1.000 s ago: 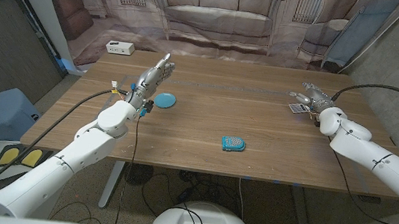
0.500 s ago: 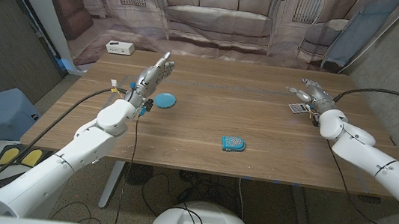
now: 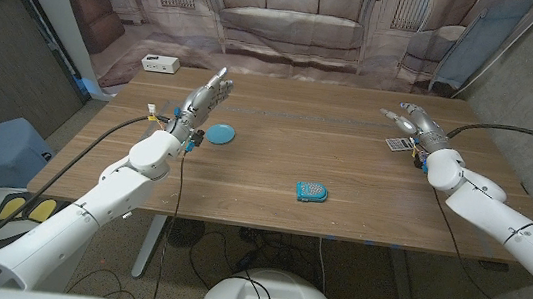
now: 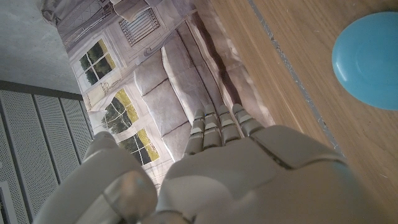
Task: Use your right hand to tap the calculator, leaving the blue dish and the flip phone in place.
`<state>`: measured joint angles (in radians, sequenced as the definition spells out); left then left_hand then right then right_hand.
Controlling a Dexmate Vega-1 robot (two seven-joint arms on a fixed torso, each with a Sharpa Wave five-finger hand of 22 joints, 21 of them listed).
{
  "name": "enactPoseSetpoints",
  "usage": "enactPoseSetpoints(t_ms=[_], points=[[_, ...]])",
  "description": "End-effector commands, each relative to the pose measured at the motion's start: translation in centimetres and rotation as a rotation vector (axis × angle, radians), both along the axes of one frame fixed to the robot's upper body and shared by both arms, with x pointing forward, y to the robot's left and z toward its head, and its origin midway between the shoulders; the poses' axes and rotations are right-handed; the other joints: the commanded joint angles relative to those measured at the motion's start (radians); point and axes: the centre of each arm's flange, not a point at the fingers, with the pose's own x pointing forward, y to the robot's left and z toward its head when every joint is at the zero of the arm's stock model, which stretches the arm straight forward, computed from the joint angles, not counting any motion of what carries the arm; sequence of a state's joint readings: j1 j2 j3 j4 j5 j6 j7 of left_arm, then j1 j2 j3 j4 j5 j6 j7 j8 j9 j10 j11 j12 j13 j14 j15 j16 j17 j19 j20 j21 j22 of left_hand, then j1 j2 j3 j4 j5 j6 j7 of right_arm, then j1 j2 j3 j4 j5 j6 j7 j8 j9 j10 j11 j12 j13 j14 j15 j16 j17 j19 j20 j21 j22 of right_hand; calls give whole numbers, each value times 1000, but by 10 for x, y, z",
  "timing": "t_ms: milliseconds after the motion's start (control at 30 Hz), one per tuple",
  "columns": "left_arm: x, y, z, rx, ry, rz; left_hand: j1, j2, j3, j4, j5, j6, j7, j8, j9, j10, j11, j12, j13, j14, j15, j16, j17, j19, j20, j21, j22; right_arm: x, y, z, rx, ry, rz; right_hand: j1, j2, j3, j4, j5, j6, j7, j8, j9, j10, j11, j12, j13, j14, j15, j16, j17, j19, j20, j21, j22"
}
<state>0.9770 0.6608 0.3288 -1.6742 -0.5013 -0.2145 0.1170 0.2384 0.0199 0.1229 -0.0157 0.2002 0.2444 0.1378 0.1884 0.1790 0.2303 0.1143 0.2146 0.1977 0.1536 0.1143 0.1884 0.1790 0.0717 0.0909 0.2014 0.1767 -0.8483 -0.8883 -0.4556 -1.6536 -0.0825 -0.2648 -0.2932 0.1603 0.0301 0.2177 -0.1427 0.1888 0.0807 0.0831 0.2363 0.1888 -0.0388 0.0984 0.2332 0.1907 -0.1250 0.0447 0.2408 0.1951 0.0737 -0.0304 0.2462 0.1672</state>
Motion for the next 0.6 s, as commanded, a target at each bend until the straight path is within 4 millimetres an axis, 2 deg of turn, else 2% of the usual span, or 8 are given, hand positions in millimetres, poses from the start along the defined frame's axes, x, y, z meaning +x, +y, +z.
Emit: enactPoseSetpoints(t_ms=[33, 100, 267, 600], points=[[1, 5, 4, 0, -4, -5, 2, 12, 3, -7, -2, 0, 8, -1, 3, 3, 3, -3, 2, -2, 3, -2, 2, 1, -4, 0, 3, -12, 6, -2, 106, -44, 81, 12, 3, 2, -3, 3, 40, 8, 16, 2, 7, 4, -1, 1, 4, 0, -5, 1, 6, 4, -7, 2], [2, 6, 4, 6, -2, -6, 3, 12, 3, -7, -2, 1, 8, -1, 3, 3, 6, -3, 2, -1, 2, -2, 2, 1, -4, 0, 3, -14, 9, -3, 140, -53, 119, 12, 3, 2, -3, 3, 46, 7, 17, 3, 9, 7, 0, 1, 5, 1, -5, 1, 7, 5, -9, 2], [4, 8, 5, 3, -6, -10, 3, 13, 3, -8, -2, 3, 8, 0, 3, 4, 3, -3, 2, -1, 2, -2, 2, 2, -6, 0, 3, -18, 15, -4, 177, -64, 157, 16, 4, 2, -2, 3, 21, 2, 1, 3, 24, 8, 2, 1, 12, 6, -7, 1, 13, 9, -12, 3], [7, 6, 3, 0, -7, -21, 4, 14, 3, -10, -2, 4, 4, 1, 3, 6, 2, -2, 2, -5, 1, -3, 2, -2, -6, -2, 3, -18, 20, -9, 291, -76, 293, 8, -3, -4, 2, 1, 56, 2, 7, 3, 49, 23, 5, 1, 17, 13, -10, 3, 7, 15, -23, 3]])
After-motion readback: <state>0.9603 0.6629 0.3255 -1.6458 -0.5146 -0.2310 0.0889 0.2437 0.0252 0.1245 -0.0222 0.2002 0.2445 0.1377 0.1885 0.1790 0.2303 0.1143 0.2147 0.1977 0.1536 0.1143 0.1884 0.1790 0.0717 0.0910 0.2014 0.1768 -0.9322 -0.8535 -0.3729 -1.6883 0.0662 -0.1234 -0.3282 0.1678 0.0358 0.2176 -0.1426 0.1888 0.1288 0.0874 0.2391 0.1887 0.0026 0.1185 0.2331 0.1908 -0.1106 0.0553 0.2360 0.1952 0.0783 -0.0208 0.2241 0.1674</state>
